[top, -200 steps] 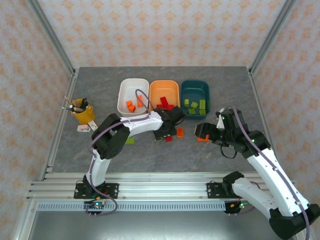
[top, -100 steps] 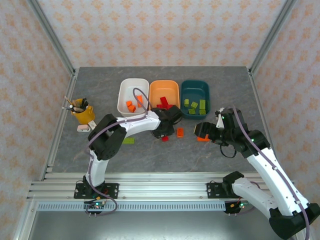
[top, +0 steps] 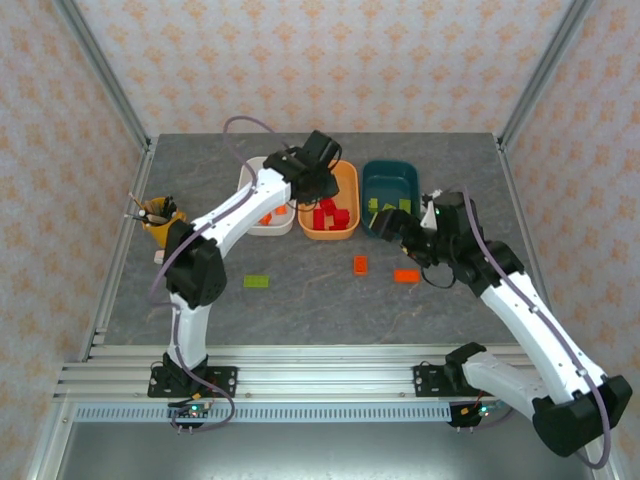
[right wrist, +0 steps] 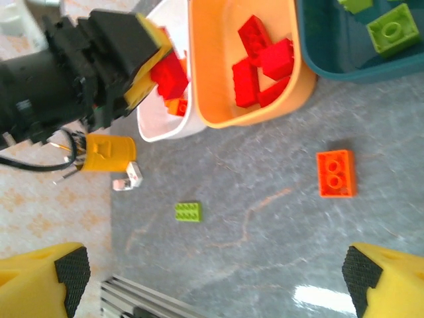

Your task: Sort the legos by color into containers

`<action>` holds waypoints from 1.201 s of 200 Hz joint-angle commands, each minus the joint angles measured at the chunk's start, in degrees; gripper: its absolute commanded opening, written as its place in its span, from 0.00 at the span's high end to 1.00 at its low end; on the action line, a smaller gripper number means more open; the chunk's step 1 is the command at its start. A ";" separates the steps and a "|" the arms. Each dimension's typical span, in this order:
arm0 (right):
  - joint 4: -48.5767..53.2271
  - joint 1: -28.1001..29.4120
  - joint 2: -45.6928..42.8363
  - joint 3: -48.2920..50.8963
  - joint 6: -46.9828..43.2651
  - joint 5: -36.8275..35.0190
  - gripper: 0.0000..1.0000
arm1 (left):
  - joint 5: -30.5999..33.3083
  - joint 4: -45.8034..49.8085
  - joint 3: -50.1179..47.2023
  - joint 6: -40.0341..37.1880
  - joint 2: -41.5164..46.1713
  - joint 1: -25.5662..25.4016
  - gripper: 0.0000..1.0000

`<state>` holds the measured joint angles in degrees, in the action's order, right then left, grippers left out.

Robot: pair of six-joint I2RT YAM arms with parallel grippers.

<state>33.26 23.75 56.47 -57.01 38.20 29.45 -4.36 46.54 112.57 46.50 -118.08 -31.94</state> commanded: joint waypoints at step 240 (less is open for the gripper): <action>16.14 -0.35 3.57 -12.98 -12.81 -8.27 0.00 | -1.05 6.79 10.77 -5.34 -0.42 1.48 0.29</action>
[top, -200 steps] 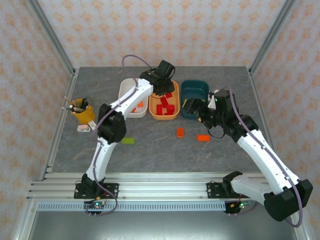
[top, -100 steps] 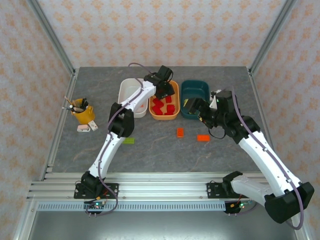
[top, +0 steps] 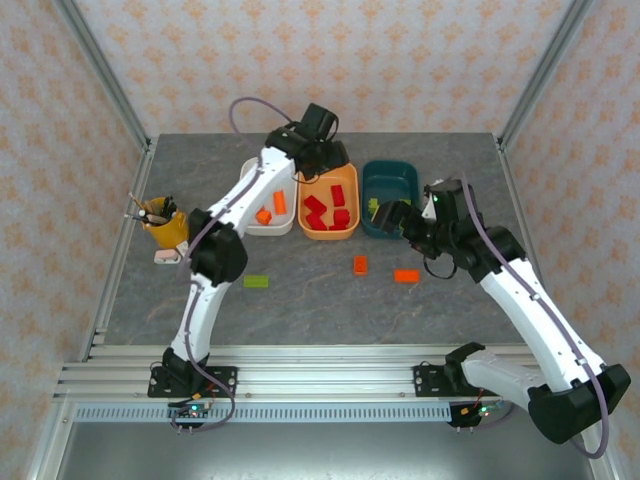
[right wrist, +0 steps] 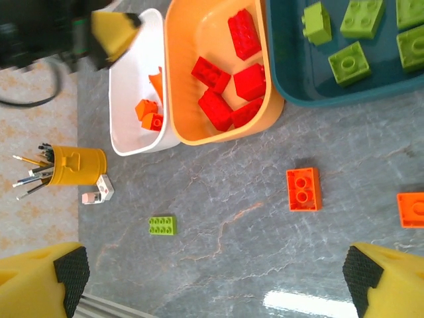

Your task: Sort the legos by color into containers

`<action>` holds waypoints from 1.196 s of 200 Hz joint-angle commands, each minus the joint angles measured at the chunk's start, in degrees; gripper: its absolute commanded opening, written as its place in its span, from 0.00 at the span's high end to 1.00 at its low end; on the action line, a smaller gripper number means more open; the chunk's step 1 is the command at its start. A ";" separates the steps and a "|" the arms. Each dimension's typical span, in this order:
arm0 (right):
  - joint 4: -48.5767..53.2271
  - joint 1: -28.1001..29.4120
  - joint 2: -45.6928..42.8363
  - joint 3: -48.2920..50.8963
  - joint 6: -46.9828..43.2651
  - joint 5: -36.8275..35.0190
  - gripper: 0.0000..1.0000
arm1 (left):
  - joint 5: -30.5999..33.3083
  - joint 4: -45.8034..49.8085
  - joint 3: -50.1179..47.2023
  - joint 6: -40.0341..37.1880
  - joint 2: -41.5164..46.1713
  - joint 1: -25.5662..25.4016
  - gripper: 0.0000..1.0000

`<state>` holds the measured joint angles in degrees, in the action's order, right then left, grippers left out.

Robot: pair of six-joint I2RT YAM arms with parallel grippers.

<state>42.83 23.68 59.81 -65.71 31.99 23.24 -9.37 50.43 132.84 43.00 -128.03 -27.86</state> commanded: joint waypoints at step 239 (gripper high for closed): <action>13.11 35.82 77.89 -57.16 -42.96 -10.73 0.14 | 23.58 29.79 -72.82 21.71 96.97 -3.26 0.29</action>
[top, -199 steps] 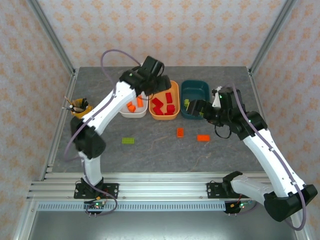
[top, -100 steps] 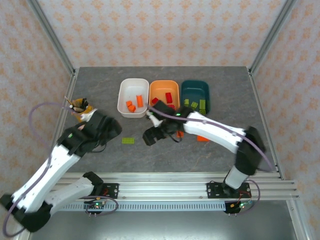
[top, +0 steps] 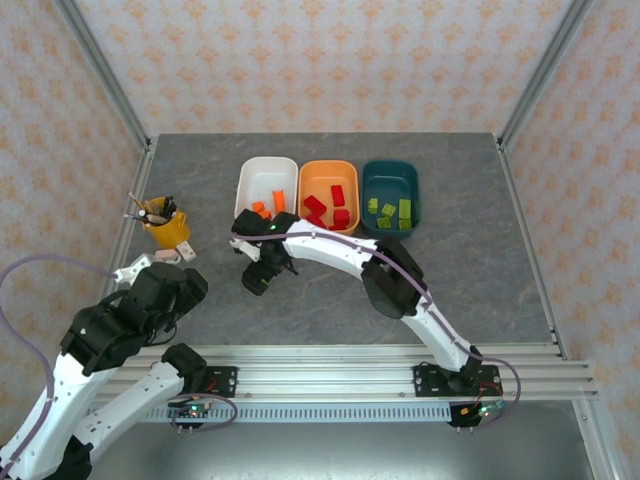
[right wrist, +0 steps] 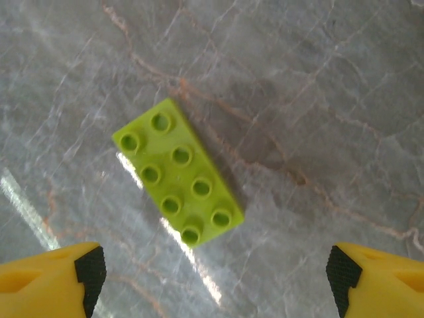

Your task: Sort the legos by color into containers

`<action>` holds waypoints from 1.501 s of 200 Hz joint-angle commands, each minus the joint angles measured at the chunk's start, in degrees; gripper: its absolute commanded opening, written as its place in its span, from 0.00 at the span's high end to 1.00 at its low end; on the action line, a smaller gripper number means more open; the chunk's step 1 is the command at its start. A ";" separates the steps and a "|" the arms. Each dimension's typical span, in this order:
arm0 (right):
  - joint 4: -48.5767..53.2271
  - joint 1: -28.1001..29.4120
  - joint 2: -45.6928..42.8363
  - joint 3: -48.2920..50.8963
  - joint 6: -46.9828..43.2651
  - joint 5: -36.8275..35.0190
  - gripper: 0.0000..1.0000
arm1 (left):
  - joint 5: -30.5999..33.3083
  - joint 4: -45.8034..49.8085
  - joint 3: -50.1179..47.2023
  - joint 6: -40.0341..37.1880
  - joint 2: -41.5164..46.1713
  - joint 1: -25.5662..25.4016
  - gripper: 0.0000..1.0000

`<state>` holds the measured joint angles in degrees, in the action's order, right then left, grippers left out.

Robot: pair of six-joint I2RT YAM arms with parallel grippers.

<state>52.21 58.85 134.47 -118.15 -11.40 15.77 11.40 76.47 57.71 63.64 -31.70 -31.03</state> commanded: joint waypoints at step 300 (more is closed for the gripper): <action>1.48 -1.68 -0.76 -2.26 15.99 -11.23 0.69 | -5.51 -6.78 -2.41 -3.52 -3.46 -0.09 0.28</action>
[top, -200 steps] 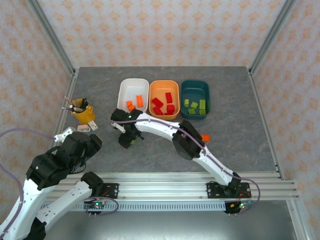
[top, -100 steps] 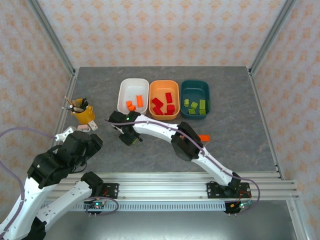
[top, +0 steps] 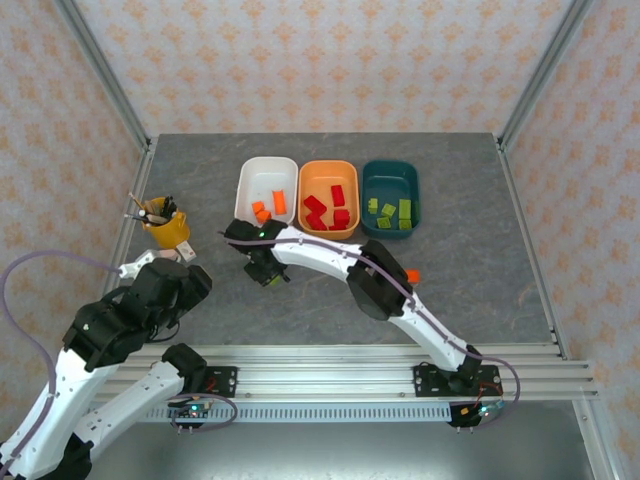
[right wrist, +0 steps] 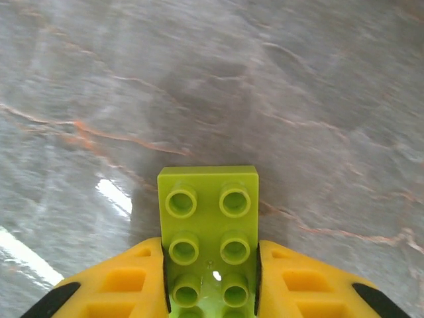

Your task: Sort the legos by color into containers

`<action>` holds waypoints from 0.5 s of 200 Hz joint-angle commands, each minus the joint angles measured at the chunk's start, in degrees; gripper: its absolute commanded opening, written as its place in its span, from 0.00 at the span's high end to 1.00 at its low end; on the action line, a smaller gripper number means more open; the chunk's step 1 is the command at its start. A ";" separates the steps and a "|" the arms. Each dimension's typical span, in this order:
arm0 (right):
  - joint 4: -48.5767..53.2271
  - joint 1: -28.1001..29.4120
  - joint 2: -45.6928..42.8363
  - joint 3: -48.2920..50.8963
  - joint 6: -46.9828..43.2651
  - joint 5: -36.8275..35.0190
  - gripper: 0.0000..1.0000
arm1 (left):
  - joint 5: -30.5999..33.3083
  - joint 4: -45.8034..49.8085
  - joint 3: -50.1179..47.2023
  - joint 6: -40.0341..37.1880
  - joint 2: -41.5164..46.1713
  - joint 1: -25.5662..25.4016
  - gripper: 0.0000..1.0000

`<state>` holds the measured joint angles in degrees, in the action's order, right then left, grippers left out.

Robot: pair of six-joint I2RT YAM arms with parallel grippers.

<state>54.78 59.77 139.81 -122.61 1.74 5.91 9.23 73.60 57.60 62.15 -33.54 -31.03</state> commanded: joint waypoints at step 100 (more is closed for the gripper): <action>-5.01 -22.32 -28.55 19.24 9.67 1.24 0.69 | -17.94 -27.50 -3.12 -7.09 -16.47 -0.44 0.29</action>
<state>50.28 44.42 116.84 -106.89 8.32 7.73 -5.58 54.61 51.48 57.87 -45.98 -31.03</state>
